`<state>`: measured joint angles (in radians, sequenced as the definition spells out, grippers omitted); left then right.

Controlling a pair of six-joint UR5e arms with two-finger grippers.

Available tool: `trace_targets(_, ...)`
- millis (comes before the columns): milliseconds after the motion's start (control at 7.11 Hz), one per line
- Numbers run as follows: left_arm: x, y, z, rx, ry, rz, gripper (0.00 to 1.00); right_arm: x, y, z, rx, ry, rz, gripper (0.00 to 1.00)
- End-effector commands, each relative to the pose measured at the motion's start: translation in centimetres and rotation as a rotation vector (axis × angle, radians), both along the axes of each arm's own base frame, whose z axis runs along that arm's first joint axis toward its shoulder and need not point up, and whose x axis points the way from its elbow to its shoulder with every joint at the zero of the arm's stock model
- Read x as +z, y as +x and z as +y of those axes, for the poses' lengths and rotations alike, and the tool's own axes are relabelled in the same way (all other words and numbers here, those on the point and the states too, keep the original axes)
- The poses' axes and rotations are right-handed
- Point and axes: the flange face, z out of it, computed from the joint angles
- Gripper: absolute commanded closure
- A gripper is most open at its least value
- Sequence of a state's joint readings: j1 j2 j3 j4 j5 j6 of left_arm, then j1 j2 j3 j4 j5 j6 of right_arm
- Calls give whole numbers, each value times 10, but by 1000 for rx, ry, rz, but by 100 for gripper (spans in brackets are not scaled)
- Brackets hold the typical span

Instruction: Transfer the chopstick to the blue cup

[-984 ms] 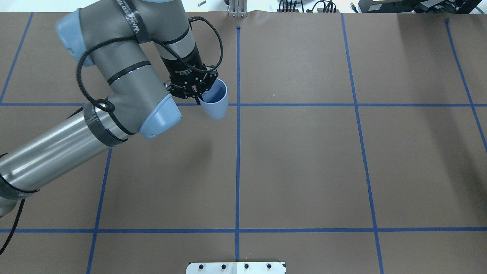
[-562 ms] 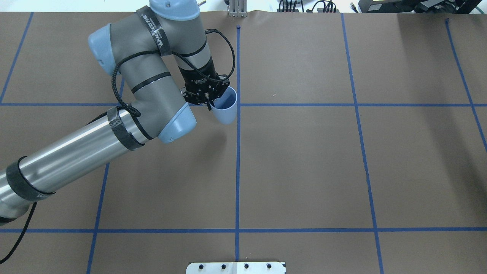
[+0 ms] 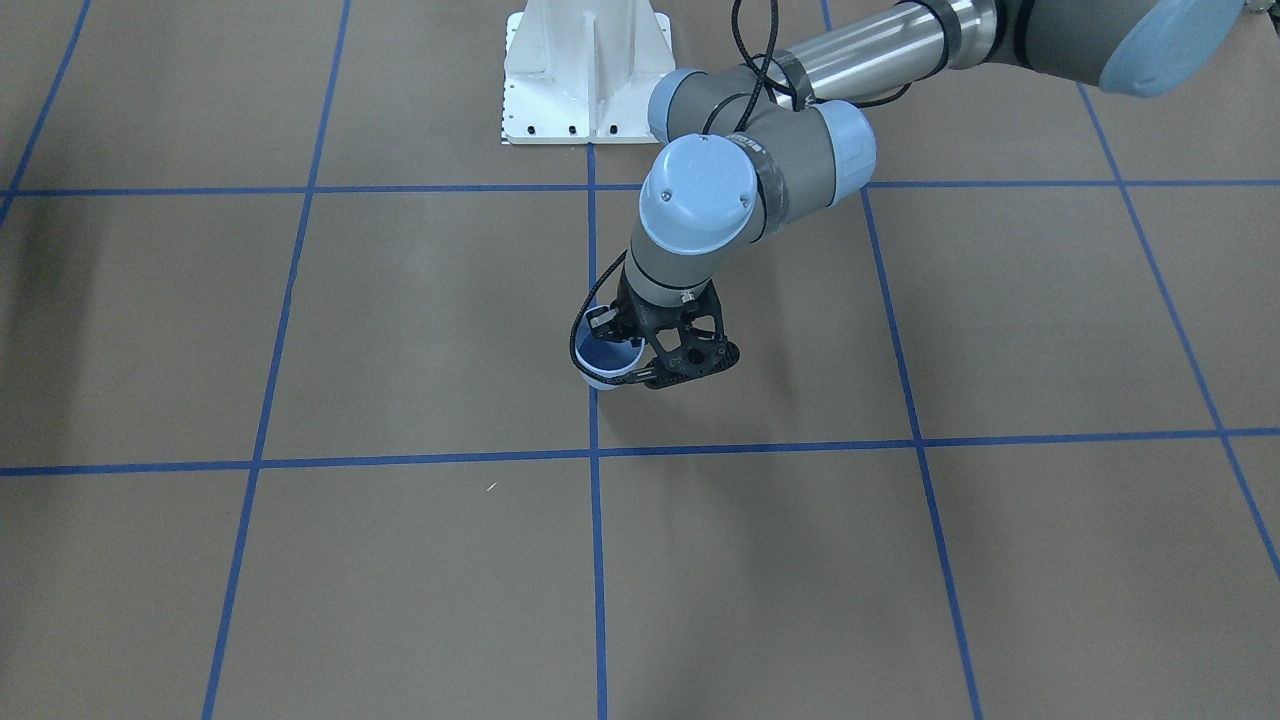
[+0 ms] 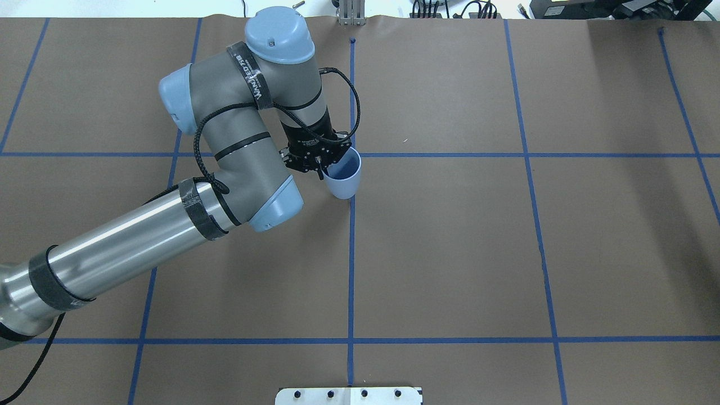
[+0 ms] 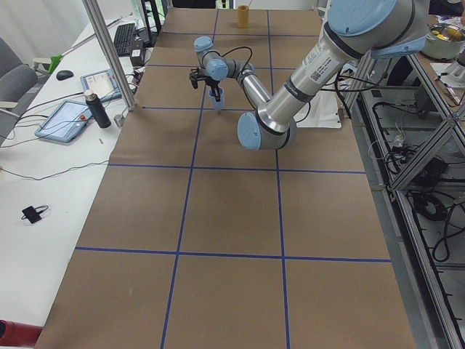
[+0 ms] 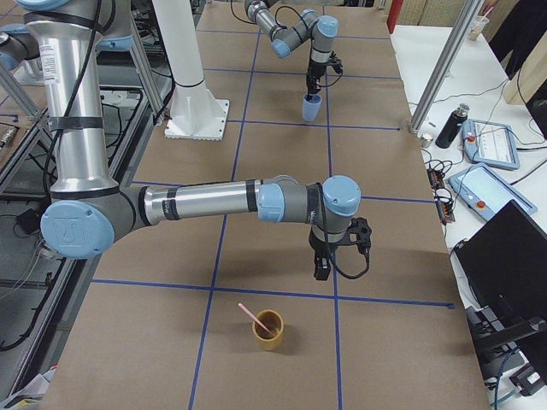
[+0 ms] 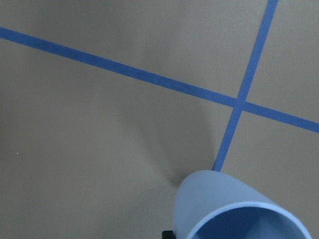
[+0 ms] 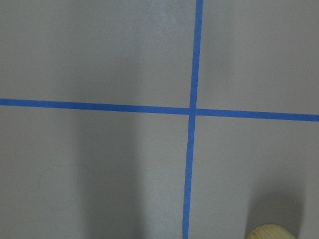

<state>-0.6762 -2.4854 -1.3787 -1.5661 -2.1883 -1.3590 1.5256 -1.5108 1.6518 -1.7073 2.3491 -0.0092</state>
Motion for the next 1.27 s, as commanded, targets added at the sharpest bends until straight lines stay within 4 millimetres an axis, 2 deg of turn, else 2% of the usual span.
trace_targets(0,-2,15,1,-3,20,-7,100,0,-1,0,-2,0,-1,0)
trace_targets(281,1,23,-3,-31,23,7,100,0,-2,-1,-4,2,1,0)
trace_targets(703,0,21,-3,-30,29,12,100,-1,-2,-1,-4,3,-1,0)
trace_targets(844,1,20,-4,-30,32,13,80,-2,-2,-1,-4,4,-6,0)
trace_targets(984,-1,20,-4,-31,50,32,20,-3,-3,-1,-4,6,-10,0)
trace_targets(1125,-7,17,-3,-39,67,45,2,-3,-3,-2,-4,6,-10,0)
